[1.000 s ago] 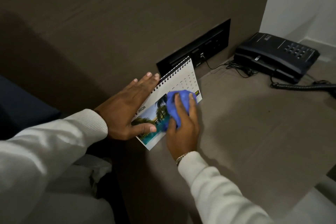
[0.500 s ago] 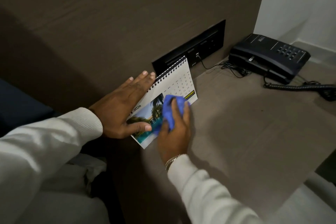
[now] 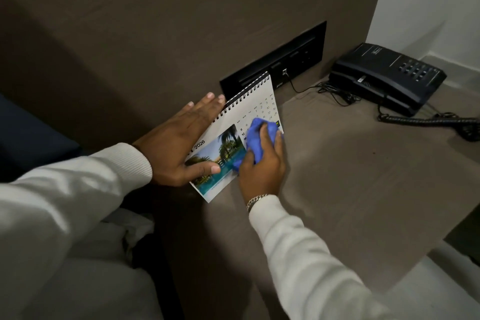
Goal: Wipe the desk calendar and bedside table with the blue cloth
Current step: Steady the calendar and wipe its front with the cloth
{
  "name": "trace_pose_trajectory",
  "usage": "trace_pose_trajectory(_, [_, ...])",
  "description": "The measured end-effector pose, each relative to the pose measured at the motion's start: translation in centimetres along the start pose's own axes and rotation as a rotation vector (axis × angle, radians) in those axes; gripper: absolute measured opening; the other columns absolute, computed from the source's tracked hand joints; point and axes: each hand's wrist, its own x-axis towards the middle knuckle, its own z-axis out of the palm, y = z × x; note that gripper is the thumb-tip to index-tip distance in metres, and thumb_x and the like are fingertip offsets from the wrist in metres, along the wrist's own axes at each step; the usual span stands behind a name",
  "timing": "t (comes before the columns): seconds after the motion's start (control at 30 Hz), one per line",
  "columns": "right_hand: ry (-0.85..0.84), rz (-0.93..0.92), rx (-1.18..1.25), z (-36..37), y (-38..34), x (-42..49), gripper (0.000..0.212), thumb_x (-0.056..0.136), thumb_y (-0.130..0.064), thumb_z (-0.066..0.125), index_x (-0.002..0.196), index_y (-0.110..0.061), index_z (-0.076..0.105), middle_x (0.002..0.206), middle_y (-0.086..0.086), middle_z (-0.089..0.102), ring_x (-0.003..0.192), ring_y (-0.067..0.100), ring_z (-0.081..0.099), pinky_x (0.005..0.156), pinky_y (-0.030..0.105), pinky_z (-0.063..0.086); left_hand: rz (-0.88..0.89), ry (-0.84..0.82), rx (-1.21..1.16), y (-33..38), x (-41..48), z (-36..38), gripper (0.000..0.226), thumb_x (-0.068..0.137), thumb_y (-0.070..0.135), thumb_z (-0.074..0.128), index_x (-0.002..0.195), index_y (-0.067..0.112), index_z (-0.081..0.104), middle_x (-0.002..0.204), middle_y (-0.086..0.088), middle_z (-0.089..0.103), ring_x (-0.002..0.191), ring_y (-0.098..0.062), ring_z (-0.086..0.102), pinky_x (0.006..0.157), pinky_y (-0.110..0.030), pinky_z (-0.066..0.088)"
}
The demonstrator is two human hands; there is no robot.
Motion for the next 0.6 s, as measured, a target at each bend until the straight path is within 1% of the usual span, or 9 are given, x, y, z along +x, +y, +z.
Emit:
trace_pose_trajectory(0.1, [-0.059,0.023,0.011,0.4,-0.4,-2.7,0.06,0.081,-0.002,0.06,0.137,-0.021,0.049,0.154,0.014,0.033,0.142,0.027,0.031,0.099,0.005,0.014,0.01,0.024,0.001,0.0,0.0,0.1,0.1,0.08,0.066,0.045,0.152,0.016,-0.005,0.164,0.0,0.001,0.15,-0.011,-0.005,0.123,-0.035,0.006])
trace_pose_trajectory(0.2, [-0.195,0.007,-0.003,0.1,-0.4,-5.6,0.06,0.078,-0.007,0.062,0.134,-0.026,0.051,0.154,0.012,0.035,0.139,0.026,0.037,0.105,0.014,0.025,0.017,0.037,0.004,-0.1,-0.1,0.2,0.097,0.082,0.061,0.046,0.152,0.013,-0.003,0.164,-0.002,0.003,0.151,-0.013,-0.004,0.123,-0.035,0.006])
trace_pose_trajectory(0.3, [-0.465,-0.043,-0.085,-1.5,-0.7,-7.2,0.058,0.077,-0.018,0.058,0.133,-0.033,0.051,0.151,0.002,0.042,0.134,0.02,0.044,0.109,0.03,0.038,0.008,0.015,0.034,-0.2,-0.1,0.1,0.096,0.084,0.061,0.044,0.152,0.013,-0.004,0.164,-0.002,0.001,0.151,-0.014,-0.004,0.123,-0.037,0.006])
trace_pose_trajectory(0.37, [-0.653,-0.111,-0.139,-3.6,-1.3,-7.0,0.055,0.074,-0.016,0.058,0.127,-0.029,0.057,0.142,0.002,0.052,0.131,0.021,0.048,0.109,0.032,0.04,-0.022,-0.025,0.056,0.0,-0.2,-0.3,0.097,0.083,0.062,0.043,0.152,0.013,-0.005,0.164,-0.001,-0.001,0.151,-0.014,-0.005,0.122,-0.039,0.007])
trace_pose_trajectory(0.4, [-0.733,-0.146,-0.175,-4.8,-1.6,-6.5,0.054,0.073,-0.012,0.059,0.126,-0.025,0.059,0.141,0.004,0.053,0.131,0.024,0.048,0.11,0.031,0.039,-0.04,-0.049,0.074,0.2,-0.2,-0.6,0.097,0.083,0.063,0.043,0.152,0.014,-0.006,0.163,-0.001,-0.003,0.15,-0.015,-0.006,0.122,-0.04,0.007])
trace_pose_trajectory(0.43, [-0.802,-0.188,-0.237,-6.0,-1.8,-5.8,0.055,0.073,-0.009,0.058,0.127,-0.023,0.059,0.144,0.007,0.049,0.132,0.027,0.046,0.11,0.032,0.038,-0.059,-0.069,0.091,0.5,-0.1,-0.9,0.098,0.082,0.064,0.042,0.152,0.015,-0.006,0.163,0.0,-0.004,0.15,-0.015,-0.008,0.122,-0.041,0.007])
trace_pose_trajectory(0.5, [-0.908,-0.27,-0.426,-8.4,-2.2,-4.1,0.059,0.074,-0.007,0.058,0.131,-0.023,0.052,0.155,0.01,0.031,0.13,0.034,0.046,0.106,0.038,0.04,-0.11,-0.103,0.108,0.9,0.1,-1.4,0.099,0.08,0.068,0.04,0.152,0.018,-0.006,0.163,0.002,-0.003,0.15,-0.017,-0.009,0.121,-0.044,0.009])
trace_pose_trajectory(0.53, [-0.938,-0.299,-0.524,-9.7,-2.2,-3.1,0.059,0.076,-0.008,0.058,0.131,-0.023,0.05,0.158,0.01,0.023,0.126,0.037,0.048,0.103,0.041,0.042,-0.144,-0.114,0.099,1.3,0.1,-1.7,0.099,0.079,0.071,0.037,0.152,0.019,-0.005,0.163,0.002,-0.001,0.15,-0.018,-0.007,0.121,-0.046,0.01])
trace_pose_trajectory(0.6, [-0.928,-0.348,-0.642,-12.4,-1.7,-0.6,0.054,0.078,-0.01,0.057,0.13,-0.024,0.048,0.159,0.011,0.016,0.12,0.038,0.052,0.095,0.042,0.046,-0.22,-0.09,0.066,2.3,0.0,-2.0,0.098,0.077,0.077,0.028,0.153,0.021,0.002,0.163,0.0,0.007,0.15,-0.021,-0.003,0.12,-0.05,0.013])
